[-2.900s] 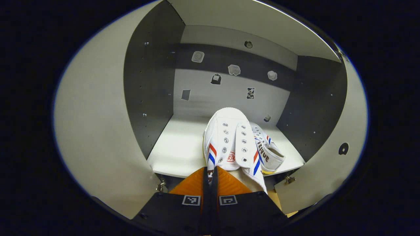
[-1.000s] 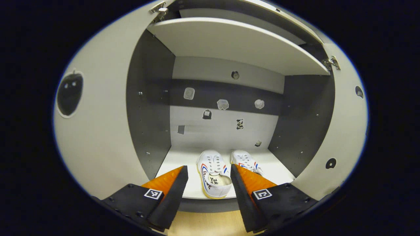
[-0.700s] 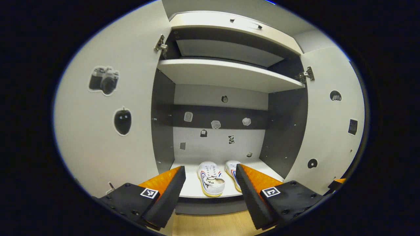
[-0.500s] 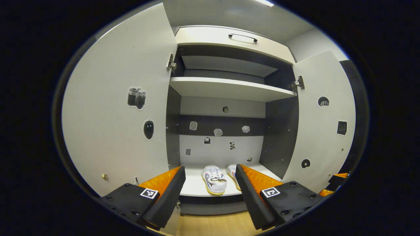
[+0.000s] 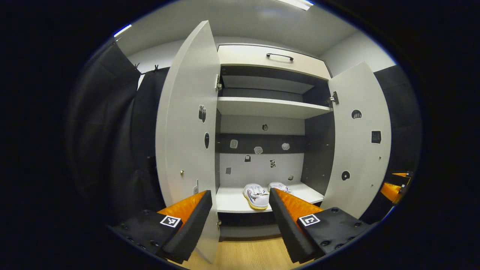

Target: Grab one shoe with the right hand and put it into the shoe cabinet, grab the other shoe with the left hand and put it into the shoe cabinet; then close the right door with the right hand and the left door with the left hand.

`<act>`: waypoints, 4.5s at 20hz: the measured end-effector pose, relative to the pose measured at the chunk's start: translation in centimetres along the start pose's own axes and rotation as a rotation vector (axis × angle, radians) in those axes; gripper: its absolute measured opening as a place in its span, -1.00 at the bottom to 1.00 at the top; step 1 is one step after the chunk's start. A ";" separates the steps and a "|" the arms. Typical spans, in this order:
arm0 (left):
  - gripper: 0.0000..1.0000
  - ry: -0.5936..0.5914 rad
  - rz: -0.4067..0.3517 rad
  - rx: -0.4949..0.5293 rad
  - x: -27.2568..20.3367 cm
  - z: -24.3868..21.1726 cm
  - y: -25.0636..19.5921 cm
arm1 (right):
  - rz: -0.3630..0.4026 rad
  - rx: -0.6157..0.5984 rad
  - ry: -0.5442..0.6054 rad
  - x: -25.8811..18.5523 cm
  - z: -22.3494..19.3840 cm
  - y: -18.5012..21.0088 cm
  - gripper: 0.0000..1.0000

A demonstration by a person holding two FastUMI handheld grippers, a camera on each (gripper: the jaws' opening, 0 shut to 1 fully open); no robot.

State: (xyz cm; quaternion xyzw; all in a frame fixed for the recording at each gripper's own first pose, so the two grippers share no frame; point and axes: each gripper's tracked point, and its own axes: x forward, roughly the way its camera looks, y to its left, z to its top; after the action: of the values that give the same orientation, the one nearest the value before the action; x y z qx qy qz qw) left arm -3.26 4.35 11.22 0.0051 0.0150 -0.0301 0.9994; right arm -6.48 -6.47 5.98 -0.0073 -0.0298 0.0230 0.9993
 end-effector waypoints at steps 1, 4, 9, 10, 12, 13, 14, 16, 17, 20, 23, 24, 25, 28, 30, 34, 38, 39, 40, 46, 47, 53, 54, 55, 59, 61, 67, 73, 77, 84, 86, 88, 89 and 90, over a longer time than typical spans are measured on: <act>0.94 0.000 0.005 -0.004 -0.7 0.0 0.4 | -0.009 -0.017 -0.002 -0.3 -0.1 -1.0 0.85; 0.96 -0.002 0.003 -0.009 -2.1 -0.2 1.0 | -0.023 -0.099 -0.016 0.4 -0.5 -3.7 0.85; 0.94 -0.046 0.023 0.013 -4.6 0.4 2.6 | -0.123 -0.137 0.049 1.4 -4.0 -9.2 0.87; 0.96 -0.046 0.031 0.005 -5.1 0.3 2.9 | -0.135 -0.124 0.064 1.8 -4.8 -10.0 0.88; 0.96 -0.045 0.055 -0.012 -5.9 0.2 4.0 | -0.143 -0.094 0.077 3.0 -6.3 -11.1 0.89; 0.94 -0.049 0.072 -0.019 -6.2 0.1 4.7 | -0.153 -0.079 0.085 3.7 -7.1 -11.7 0.89; 0.96 -0.052 0.084 -0.024 -6.5 0.1 5.3 | -0.155 -0.061 0.089 4.9 -7.9 -12.2 0.89; 0.96 -0.051 0.108 -0.021 -7.1 -0.2 6.5 | -0.149 -0.017 0.101 6.7 -9.0 -12.6 0.89; 0.96 -0.048 0.122 -0.017 -7.3 -0.4 7.2 | -0.145 0.006 0.108 7.5 -9.7 -12.5 0.89; 0.99 -0.032 0.161 -0.014 -8.1 -0.9 8.9 | -0.117 0.055 0.113 9.0 -10.3 -11.2 0.89; 0.96 -0.017 0.172 -0.030 -8.6 -1.6 9.9 | -0.101 0.073 0.106 9.6 -10.1 -10.1 0.87; 0.94 -0.013 0.173 -0.039 -8.9 -1.8 10.2 | -0.104 0.073 0.105 9.7 -10.1 -10.1 0.85; 0.96 -0.005 0.175 -0.047 -9.0 -2.1 10.4 | -0.099 0.080 0.108 9.6 -10.0 -9.8 0.83; 0.96 0.018 0.195 -0.044 -9.4 -3.2 11.6 | -0.087 0.084 0.116 9.7 -10.1 -8.4 0.77; 0.96 0.029 0.204 -0.039 -9.6 -3.6 12.0 | -0.071 0.078 0.116 9.9 -10.0 -7.0 0.96; 0.96 0.054 0.197 -0.059 -9.7 -4.8 12.6 | -0.004 0.115 0.121 10.7 -10.1 -2.9 0.77; 0.96 0.072 0.189 -0.069 -10.0 -5.4 13.1 | 0.072 0.063 0.134 11.8 -9.9 1.0 0.76; 0.96 0.076 0.188 -0.068 -10.0 -5.4 13.1 | 0.087 0.043 0.139 12.2 -9.8 1.7 0.76; 0.96 0.077 0.189 -0.066 -9.9 -5.6 13.3 | 0.096 0.027 0.142 12.5 -9.6 2.4 0.76; 0.93 0.070 0.173 -0.064 -9.3 -5.4 13.7 | 0.176 0.068 0.154 15.0 -10.4 7.2 0.77; 0.93 0.067 0.172 -0.061 -9.1 -5.3 13.8 | 0.190 0.071 0.156 15.5 -10.7 7.9 0.78; 0.93 0.059 0.186 -0.046 -8.4 -5.1 15.0 | 0.200 0.070 0.179 20.0 -11.9 11.6 0.96; 0.93 0.057 0.190 -0.045 -8.4 -5.1 15.4 | 0.189 0.065 0.169 20.2 -11.9 11.7 0.81; 0.93 0.054 0.195 -0.045 -8.2 -5.2 15.8 | 0.186 0.060 0.166 20.2 -11.8 11.5 0.77; 0.93 0.034 0.167 -0.106 -6.6 -6.3 16.3 | 0.151 0.079 0.171 20.8 -11.9 11.6 0.77; 0.94 0.059 0.197 -0.107 -5.9 -8.0 17.5 | 0.116 0.084 0.171 20.8 -12.0 11.5 0.77; 0.89 0.127 0.182 -0.119 -3.2 -11.9 18.0 | 0.054 0.106 0.181 21.3 -12.1 11.9 0.77; 0.93 0.135 0.127 -0.103 -1.2 -12.4 16.4 | 0.024 0.092 0.192 21.4 -12.0 11.9 0.77; 0.93 0.144 0.098 -0.091 -0.3 -13.0 15.3 | 0.042 0.108 0.174 20.4 -10.6 12.2 0.81; 0.93 0.160 0.088 -0.107 -0.5 -13.3 14.4 | 0.053 0.021 0.108 14.7 -6.8 9.7 0.80; 0.93 0.164 0.072 -0.098 -0.5 -13.3 13.5 | 0.054 0.012 0.092 13.2 -5.9 9.3 0.81; 0.93 0.164 0.049 -0.082 -0.5 -13.2 12.1 | 0.055 0.014 0.076 12.0 -5.1 8.9 0.80; 0.93 0.163 0.030 -0.077 -0.2 -13.1 11.2 | 0.048 0.014 0.071 11.6 -4.8 8.5 0.81; 0.92 0.163 0.007 -0.070 0.0 -13.1 10.1 | 0.038 0.012 0.066 11.3 -4.6 8.0 0.81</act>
State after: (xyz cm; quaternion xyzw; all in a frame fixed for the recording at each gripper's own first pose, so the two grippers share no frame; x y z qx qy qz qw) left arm -3.01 14.56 -1.83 -0.0275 0.0974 -0.0254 0.9945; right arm 4.67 1.96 1.94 -0.0025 0.0035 0.0420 0.9991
